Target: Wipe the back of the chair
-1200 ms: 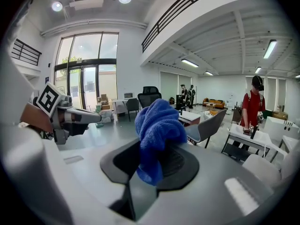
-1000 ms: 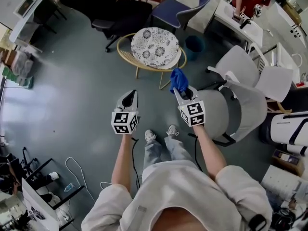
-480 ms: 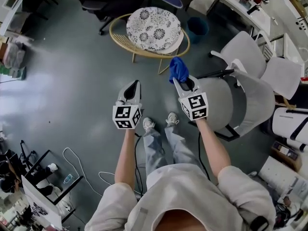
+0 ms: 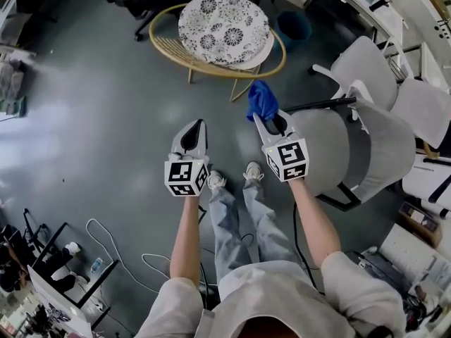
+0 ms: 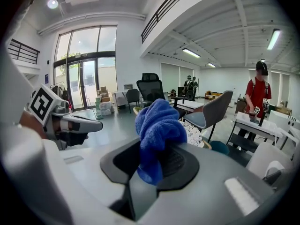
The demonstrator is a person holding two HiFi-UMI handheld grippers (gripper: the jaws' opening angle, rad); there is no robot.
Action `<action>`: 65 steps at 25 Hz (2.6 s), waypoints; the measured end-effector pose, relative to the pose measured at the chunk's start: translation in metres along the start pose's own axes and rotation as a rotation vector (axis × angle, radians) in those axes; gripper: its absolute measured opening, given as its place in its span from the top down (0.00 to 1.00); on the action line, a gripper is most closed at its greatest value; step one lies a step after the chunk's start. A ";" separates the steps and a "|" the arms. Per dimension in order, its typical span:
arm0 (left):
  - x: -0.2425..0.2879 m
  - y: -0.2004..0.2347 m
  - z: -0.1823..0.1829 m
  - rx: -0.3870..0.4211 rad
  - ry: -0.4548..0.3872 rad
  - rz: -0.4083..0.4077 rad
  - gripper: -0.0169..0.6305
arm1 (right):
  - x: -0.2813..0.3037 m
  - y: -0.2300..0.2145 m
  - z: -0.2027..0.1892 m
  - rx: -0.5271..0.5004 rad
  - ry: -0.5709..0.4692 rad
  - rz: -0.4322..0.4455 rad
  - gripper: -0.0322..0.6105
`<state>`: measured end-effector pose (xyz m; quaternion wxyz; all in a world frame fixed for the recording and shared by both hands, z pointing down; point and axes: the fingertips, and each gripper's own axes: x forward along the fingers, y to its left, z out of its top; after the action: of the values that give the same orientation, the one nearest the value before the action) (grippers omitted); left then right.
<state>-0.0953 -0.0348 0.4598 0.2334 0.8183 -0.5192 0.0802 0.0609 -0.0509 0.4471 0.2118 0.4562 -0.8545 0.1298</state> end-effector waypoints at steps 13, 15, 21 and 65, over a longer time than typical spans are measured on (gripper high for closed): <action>0.018 0.025 -0.043 0.020 0.027 -0.001 0.97 | 0.053 -0.004 -0.041 0.006 -0.022 -0.004 0.80; 0.019 0.027 -0.048 0.022 0.033 -0.002 0.97 | 0.064 -0.008 -0.040 0.011 -0.035 -0.009 0.80; 0.022 0.027 -0.056 0.026 0.043 -0.016 0.97 | 0.091 -0.030 -0.046 0.038 -0.042 -0.036 0.80; 0.082 0.042 -0.096 0.003 0.150 -0.008 0.97 | 0.226 -0.090 -0.162 0.172 0.190 -0.017 0.80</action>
<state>-0.0852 -0.0715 0.5874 0.2706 0.8125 -0.4966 0.1411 0.0642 -0.1967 0.7003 0.2531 0.4658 -0.8122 0.2435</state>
